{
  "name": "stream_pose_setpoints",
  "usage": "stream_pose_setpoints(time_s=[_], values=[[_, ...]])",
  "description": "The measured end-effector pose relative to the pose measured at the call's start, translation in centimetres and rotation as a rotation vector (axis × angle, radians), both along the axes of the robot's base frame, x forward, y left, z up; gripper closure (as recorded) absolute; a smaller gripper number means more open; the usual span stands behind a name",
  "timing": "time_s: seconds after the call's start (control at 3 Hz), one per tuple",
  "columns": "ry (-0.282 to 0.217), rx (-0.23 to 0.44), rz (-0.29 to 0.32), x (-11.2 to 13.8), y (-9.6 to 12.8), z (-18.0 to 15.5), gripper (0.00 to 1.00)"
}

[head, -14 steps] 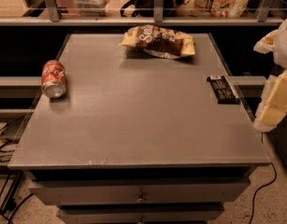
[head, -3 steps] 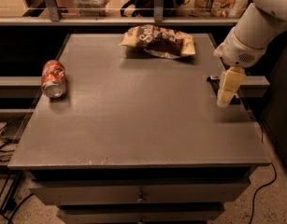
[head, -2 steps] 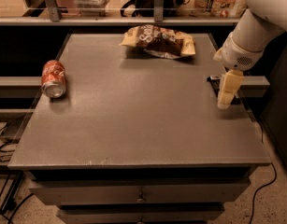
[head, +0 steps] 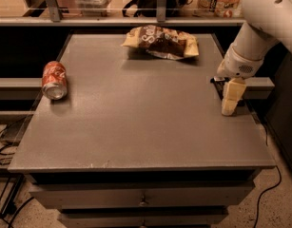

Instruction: Move rxbar chocolate near coke can

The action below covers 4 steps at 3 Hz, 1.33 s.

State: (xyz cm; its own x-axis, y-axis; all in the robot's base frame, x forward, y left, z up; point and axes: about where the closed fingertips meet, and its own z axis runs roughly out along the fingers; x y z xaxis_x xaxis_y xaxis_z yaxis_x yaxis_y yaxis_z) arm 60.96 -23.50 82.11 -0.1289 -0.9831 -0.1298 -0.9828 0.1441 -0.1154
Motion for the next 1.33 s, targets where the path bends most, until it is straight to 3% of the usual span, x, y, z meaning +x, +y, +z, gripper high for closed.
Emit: stream_pose_setpoints(time_s=[1.0,1.33], values=[[0.013,-0.006,-0.003,-0.1,-0.2,0.9,0.83],[-0.055,-0.003,0.030,0.4,1.0,3.3,1.00]])
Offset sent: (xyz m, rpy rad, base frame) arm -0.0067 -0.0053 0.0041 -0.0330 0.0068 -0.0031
